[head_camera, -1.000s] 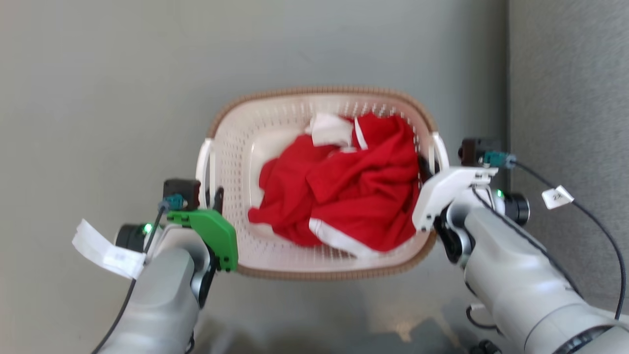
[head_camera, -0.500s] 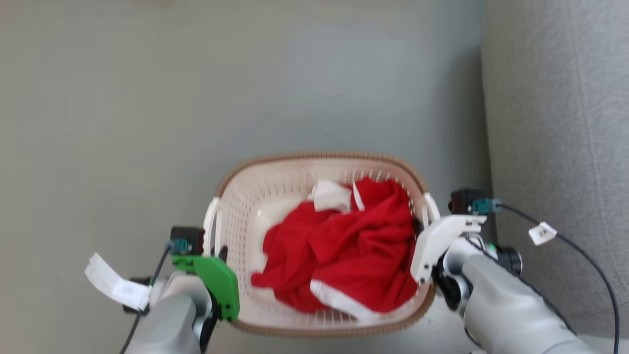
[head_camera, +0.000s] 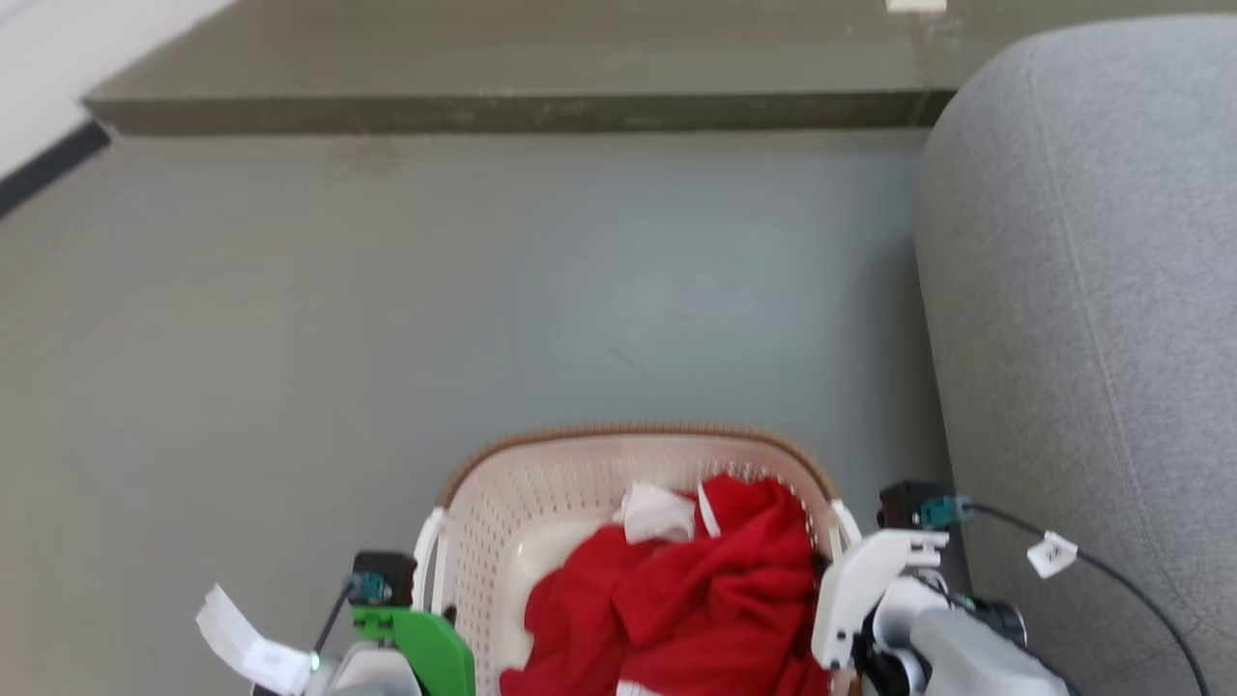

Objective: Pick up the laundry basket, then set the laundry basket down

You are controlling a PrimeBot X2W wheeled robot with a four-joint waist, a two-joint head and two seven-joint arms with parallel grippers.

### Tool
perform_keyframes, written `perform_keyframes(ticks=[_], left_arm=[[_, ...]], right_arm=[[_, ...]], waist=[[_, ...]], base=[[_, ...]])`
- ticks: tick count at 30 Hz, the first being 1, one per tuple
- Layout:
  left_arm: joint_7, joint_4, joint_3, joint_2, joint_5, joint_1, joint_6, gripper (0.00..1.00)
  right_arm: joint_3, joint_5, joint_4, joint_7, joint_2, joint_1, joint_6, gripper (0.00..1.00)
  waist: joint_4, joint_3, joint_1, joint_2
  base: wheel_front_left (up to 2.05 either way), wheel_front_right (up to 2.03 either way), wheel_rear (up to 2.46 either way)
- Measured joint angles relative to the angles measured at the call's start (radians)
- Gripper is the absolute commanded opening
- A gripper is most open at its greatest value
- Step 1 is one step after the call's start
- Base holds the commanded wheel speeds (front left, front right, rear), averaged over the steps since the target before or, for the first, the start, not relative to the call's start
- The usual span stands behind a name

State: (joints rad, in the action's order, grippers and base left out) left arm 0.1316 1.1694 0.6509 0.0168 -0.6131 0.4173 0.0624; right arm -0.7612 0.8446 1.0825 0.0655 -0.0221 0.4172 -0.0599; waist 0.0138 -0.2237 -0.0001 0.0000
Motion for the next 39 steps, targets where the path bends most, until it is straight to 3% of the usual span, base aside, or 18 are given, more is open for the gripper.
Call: perform_keyframes(ticks=[15,39], left_arm=[[-0.016,-0.009,0.035,-0.002,-0.035,-0.058,-0.004,0.00],[-0.026,-0.029,0.071,-0.009,-0.062,-0.070,-0.036,0.00]], right_arm=[[-0.057,0.044,-0.011,-0.006,-0.002,-0.068,-0.005,0.00],[-0.119,0.111,-0.019,-0.014,-0.008,-0.067,-0.039,0.00]], waist=[[0.000,0.148,0.0000,0.0000],[-0.006,0.153,0.0000,0.0000]], base=[[0.00,0.00,0.00],[0.00,0.00,0.00]])
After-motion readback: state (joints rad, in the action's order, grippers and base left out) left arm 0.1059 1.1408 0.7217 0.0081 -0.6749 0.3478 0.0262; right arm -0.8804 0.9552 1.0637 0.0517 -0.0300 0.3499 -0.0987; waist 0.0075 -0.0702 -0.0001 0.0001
